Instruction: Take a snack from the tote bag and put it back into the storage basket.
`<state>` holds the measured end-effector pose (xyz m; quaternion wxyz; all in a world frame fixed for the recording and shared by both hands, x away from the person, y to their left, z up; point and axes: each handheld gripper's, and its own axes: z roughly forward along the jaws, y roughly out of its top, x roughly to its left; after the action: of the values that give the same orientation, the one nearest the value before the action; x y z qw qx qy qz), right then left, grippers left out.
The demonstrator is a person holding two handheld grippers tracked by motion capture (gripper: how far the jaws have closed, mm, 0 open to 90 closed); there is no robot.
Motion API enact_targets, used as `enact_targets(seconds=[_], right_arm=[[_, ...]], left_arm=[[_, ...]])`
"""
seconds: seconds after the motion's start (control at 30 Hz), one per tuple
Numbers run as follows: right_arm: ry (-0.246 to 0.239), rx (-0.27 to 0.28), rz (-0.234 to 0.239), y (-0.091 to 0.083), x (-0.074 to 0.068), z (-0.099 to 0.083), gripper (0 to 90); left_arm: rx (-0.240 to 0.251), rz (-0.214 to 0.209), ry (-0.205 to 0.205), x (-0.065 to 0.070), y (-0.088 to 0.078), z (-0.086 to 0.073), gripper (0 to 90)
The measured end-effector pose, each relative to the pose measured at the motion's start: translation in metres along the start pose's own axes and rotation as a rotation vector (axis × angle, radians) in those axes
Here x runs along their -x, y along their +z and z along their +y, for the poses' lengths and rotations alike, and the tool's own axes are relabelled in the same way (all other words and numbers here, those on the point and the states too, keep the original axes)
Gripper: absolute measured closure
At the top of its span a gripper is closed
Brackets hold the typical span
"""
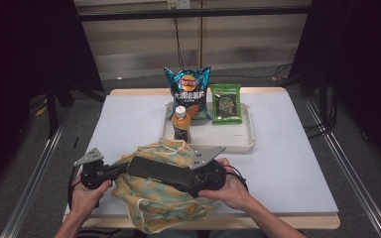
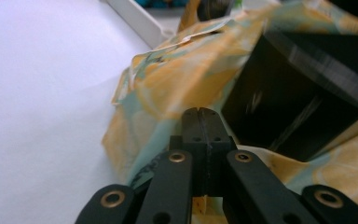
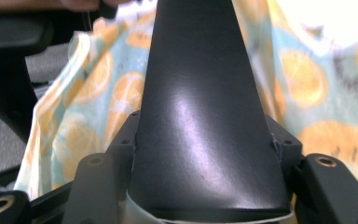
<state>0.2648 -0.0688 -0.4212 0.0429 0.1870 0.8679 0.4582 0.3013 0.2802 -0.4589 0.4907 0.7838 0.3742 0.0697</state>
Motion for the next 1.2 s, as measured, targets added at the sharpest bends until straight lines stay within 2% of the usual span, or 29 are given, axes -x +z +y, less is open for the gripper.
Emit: enact_targets(seconds=[0.27,0.37,0.57,0.7,0.73,0.8,0.87,0.97,1.0,1.03,1.07,1.1,1.17,1.2], right_arm=[[0.017,0.044,-0.023,-0.005,0.008,0.011,43.8],[0.021,0.053,-0.030,-0.004,0.012,0.017,43.7],[0.017,0.082,-0.039,0.000,0.016,0.033,43.7],[0.022,0.111,-0.040,-0.003,0.020,0.043,43.6],[0.022,0.113,-0.043,-0.004,0.021,0.045,43.6],[0.028,0.114,-0.047,-0.004,0.022,0.047,43.6],[0.033,0.111,-0.057,-0.005,0.025,0.048,43.7],[0.041,0.105,-0.063,-0.003,0.028,0.044,43.6],[0.047,0.099,-0.066,-0.002,0.029,0.043,43.6],[0.053,0.095,-0.070,0.000,0.030,0.041,43.6],[0.057,0.091,-0.070,0.001,0.031,0.039,43.7],[0.061,0.089,-0.072,0.003,0.032,0.038,43.6],[0.067,0.089,-0.074,0.005,0.034,0.037,43.7],[0.069,0.091,-0.074,0.005,0.034,0.036,43.6]], left_arm=[[-0.042,-0.006,0.032,0.005,0.005,0.000,90.0],[-0.040,-0.018,0.036,0.006,0.005,0.000,90.0],[-0.047,-0.023,0.073,0.012,0.004,0.000,90.0],[-0.035,-0.023,0.065,0.014,0.002,0.001,87.7],[0.001,-0.046,0.064,0.017,-0.003,0.003,86.7],[0.018,-0.054,0.064,0.020,-0.006,0.005,84.9],[0.077,-0.067,0.072,0.029,-0.017,0.011,71.3],[0.147,-0.128,0.081,0.043,-0.027,0.016,66.8],[0.147,-0.134,0.086,0.048,-0.027,0.017,63.7],[0.145,-0.165,0.089,0.054,-0.025,0.018,60.0],[0.129,-0.183,0.112,0.060,-0.021,0.019,58.8],[0.107,-0.203,0.126,0.067,-0.015,0.019,56.6],[0.057,-0.240,0.148,0.080,-0.002,0.018,46.5],[0.034,-0.255,0.164,0.087,0.007,0.018,45.4]])
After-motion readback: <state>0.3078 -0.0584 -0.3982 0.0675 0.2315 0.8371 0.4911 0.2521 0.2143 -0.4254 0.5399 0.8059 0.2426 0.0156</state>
